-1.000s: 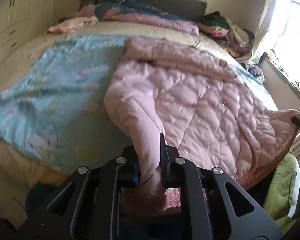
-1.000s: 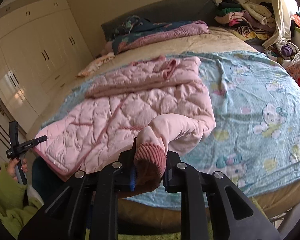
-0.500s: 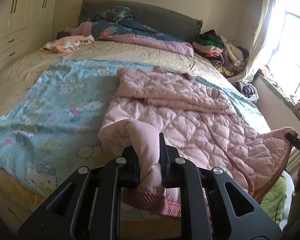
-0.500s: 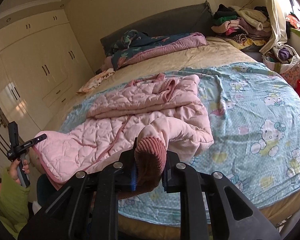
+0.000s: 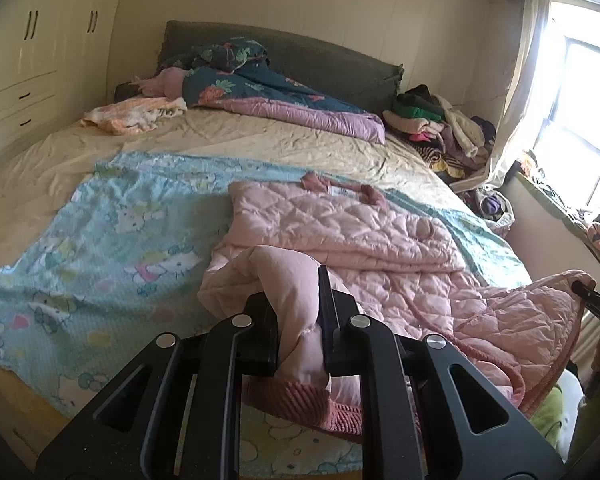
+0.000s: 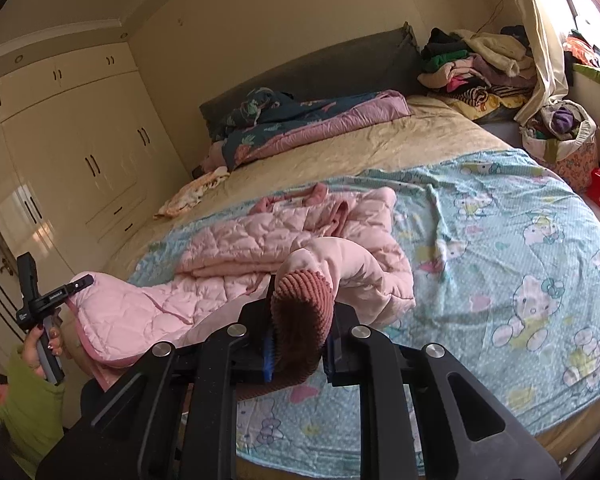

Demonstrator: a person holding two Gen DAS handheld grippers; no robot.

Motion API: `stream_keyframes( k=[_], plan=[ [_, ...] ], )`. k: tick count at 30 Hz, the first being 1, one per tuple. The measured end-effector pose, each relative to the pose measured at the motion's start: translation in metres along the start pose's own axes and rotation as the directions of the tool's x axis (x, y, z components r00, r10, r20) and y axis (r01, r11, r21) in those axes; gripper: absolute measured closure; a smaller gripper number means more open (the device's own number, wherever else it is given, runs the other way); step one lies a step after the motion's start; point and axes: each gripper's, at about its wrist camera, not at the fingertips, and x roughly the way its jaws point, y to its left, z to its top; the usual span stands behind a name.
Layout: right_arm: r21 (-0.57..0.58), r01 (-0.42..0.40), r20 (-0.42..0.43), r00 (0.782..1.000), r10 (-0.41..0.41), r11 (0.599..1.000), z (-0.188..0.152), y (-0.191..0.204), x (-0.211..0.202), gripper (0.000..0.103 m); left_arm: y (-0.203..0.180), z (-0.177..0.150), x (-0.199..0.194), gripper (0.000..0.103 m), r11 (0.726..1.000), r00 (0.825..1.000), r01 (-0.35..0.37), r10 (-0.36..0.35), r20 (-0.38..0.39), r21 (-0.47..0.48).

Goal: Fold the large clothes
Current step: 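Lift the held hem with both grippers above the jacket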

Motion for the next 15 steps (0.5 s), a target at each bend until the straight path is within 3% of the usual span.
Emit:
stream_keyframes(
  k=[15],
  plan=[
    [0.022,0.009,0.045,0.999,-0.010,1.000,0.030,-0.004,0.004,0.087,-0.001,0.035,0.005,0.095,1.000,0.999,0.010,-0.009,0.052,-0.006]
  ],
)
